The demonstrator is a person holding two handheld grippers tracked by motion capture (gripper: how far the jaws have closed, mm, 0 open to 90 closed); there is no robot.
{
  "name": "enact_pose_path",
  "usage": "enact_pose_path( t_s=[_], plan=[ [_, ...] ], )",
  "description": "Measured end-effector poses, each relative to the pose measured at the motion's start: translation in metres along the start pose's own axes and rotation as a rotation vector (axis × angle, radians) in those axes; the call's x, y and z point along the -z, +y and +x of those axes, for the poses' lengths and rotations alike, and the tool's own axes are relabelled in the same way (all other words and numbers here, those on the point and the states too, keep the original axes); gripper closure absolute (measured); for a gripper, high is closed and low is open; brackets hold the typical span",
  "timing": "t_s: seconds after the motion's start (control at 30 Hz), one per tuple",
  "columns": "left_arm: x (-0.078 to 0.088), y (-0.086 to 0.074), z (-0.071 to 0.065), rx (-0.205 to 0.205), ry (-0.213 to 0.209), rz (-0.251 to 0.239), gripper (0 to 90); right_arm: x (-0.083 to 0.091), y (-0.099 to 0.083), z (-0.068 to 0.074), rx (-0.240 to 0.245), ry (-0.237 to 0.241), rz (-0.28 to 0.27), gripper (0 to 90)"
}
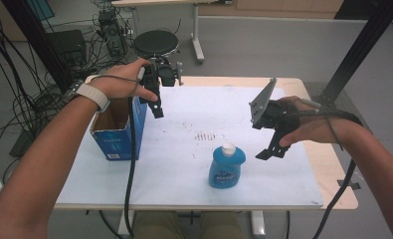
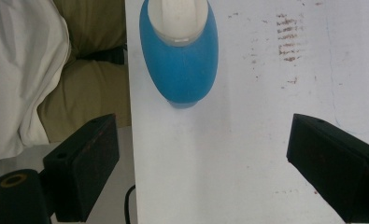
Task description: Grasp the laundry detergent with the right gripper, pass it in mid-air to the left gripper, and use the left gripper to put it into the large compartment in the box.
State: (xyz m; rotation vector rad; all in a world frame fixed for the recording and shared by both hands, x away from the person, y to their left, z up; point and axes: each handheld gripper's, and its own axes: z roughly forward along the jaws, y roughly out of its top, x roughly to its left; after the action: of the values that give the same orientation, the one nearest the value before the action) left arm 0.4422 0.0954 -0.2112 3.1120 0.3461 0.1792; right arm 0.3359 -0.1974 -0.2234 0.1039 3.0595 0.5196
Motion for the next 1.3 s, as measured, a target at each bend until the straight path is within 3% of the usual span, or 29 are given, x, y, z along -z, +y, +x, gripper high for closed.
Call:
enact_pose_path(
  t_s=[1.3],
  plan=[
    [0.005,0.005,-0.003,-0.007,0.012,-0.007,11.6,-0.006,-0.011,0.002,0.017,-0.003,-0.041,7.9]
  ],
)
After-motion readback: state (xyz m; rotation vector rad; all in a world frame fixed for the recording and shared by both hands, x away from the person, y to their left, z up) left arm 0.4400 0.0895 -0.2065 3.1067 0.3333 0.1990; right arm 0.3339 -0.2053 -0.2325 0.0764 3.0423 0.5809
